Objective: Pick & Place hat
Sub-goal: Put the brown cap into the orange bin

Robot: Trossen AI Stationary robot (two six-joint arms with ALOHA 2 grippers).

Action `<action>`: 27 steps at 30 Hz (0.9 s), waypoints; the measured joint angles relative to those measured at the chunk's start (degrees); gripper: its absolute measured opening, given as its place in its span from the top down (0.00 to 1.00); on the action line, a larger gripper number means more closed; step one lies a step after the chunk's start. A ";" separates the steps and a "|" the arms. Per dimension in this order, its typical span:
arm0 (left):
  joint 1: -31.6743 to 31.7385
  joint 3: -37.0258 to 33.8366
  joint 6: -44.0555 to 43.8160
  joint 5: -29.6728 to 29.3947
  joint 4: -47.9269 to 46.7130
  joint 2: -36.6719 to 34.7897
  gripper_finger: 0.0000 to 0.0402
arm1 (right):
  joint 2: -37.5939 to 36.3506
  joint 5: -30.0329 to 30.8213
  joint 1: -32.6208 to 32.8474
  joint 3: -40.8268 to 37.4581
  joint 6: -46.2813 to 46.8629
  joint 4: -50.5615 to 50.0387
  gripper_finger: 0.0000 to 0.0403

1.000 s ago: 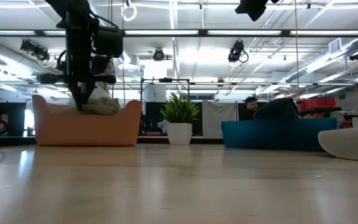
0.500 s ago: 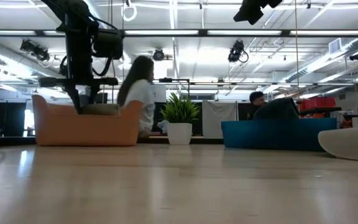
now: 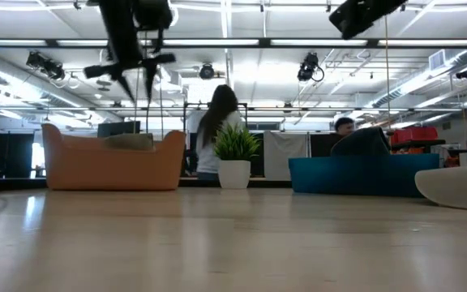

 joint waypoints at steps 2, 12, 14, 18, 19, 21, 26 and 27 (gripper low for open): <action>-1.50 2.52 4.53 -0.99 2.23 0.00 0.65 | -0.01 0.02 1.56 0.00 -1.62 -3.93 0.48; -16.25 6.31 27.98 -3.94 25.04 0.12 0.66 | -0.01 -0.15 11.22 -0.02 -2.88 -18.07 0.48; -19.83 6.31 29.71 -4.15 27.96 0.18 0.66 | -0.01 -0.24 13.86 -0.84 -1.55 -18.09 0.48; -26.36 6.31 32.33 -4.88 31.46 1.13 0.66 | 0.01 -0.35 19.54 -4.07 3.78 -17.48 0.48; -27.84 6.29 32.67 -4.91 32.14 1.62 0.66 | 0.01 -0.64 21.12 -5.32 5.65 -16.57 0.48; -30.55 6.35 32.60 -5.02 33.45 3.04 0.66 | 0.05 -0.78 24.16 -7.88 9.14 -14.45 0.48; -36.55 6.29 30.84 -5.04 34.34 7.91 0.66 | 0.07 -1.16 31.68 -14.85 17.45 -6.26 0.48; -37.78 6.29 30.63 -5.04 35.44 9.02 0.66 | 0.05 -1.61 33.08 -16.19 18.71 -4.50 0.48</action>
